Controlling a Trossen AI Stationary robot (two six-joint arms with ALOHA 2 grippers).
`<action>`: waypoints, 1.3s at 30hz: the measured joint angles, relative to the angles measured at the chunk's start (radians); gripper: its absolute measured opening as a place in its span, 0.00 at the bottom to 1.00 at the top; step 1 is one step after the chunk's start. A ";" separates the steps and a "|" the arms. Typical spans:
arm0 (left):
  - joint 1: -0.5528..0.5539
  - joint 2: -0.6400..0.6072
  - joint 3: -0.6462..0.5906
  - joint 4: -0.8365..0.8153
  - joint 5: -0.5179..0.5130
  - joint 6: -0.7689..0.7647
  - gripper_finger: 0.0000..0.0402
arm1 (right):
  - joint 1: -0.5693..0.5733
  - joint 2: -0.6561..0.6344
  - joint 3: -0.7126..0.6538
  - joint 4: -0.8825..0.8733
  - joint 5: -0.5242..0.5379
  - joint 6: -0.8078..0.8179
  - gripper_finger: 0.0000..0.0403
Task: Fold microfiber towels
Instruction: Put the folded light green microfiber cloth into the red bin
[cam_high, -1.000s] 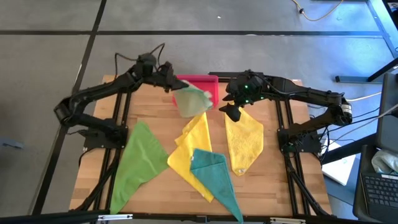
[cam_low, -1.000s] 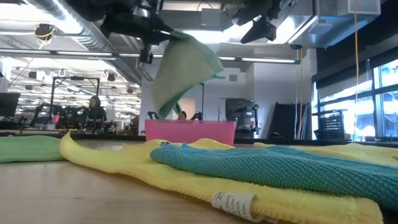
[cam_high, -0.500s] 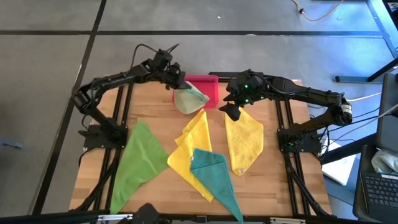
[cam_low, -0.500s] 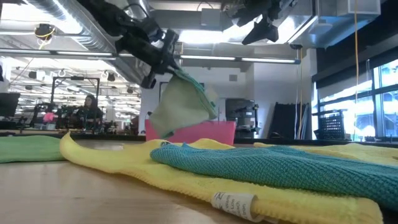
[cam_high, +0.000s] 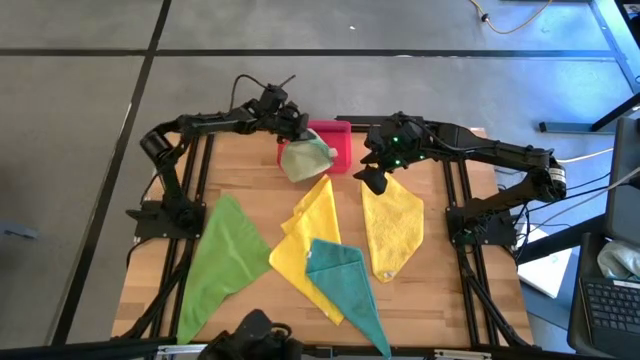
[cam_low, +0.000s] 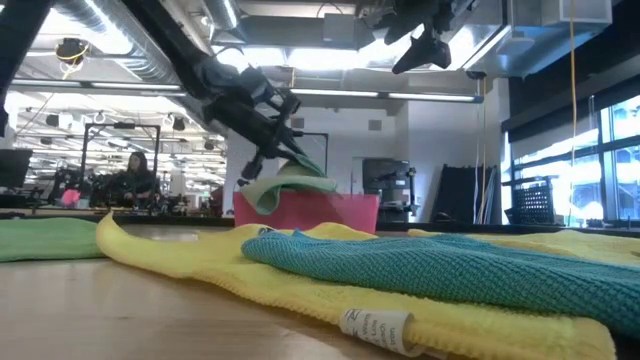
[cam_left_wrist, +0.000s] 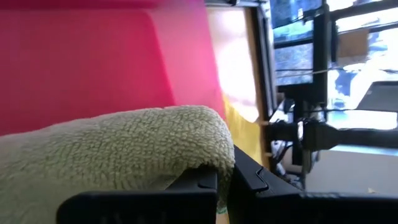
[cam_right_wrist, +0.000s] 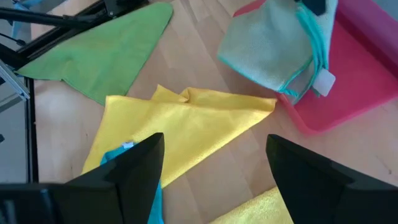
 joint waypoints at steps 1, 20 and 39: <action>-0.004 0.010 0.000 0.029 -0.002 -0.012 0.00 | 0.000 0.000 0.000 -0.005 0.000 0.000 0.71; -0.072 0.193 0.217 0.080 -0.052 -0.023 0.00 | 0.000 0.000 0.000 -0.019 0.000 0.015 0.71; -0.045 0.209 0.249 -0.016 -0.066 0.055 0.24 | 0.000 0.000 0.000 -0.053 -0.001 0.029 0.71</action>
